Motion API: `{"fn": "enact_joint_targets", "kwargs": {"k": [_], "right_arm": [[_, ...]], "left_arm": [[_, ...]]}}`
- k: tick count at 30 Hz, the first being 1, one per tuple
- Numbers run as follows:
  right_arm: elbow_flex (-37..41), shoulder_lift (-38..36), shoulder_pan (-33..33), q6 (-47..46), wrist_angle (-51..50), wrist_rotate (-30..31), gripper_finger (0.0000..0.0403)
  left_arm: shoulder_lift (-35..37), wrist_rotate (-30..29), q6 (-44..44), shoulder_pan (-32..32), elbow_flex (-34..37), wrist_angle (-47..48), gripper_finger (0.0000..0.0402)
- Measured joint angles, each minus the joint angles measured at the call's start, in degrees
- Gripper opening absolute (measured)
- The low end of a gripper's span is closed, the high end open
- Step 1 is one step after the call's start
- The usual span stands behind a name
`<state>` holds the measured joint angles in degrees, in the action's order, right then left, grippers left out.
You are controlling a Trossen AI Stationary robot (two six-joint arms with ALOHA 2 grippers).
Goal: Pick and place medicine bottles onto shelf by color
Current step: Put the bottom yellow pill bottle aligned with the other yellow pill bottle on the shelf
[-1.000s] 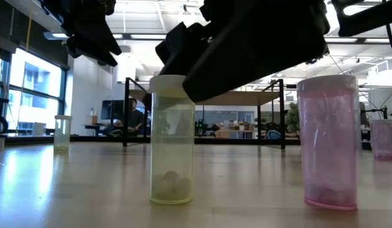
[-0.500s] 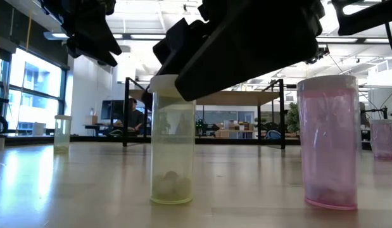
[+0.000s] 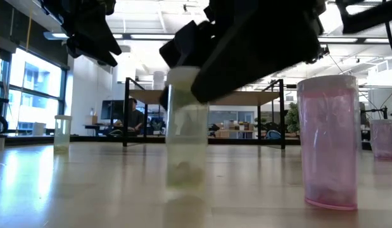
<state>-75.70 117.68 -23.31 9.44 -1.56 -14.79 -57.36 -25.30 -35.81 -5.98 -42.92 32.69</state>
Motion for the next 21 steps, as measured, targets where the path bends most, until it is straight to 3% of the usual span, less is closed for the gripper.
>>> {"fn": "enact_joint_targets", "kwargs": {"k": [9, 21], "right_arm": [[0.0, -5.1, 1.5, 0.1, -4.1, 0.9, 0.0133], [0.0, -17.8, 5.4, 3.1, -12.9, 3.4, 0.0114]], "left_arm": [[0.0, 0.1, 0.0, 0.0, 0.0, 0.1, 0.0225], [0.0, 0.2, 0.0, 0.0, 0.0, 0.1, 0.0225]]}}
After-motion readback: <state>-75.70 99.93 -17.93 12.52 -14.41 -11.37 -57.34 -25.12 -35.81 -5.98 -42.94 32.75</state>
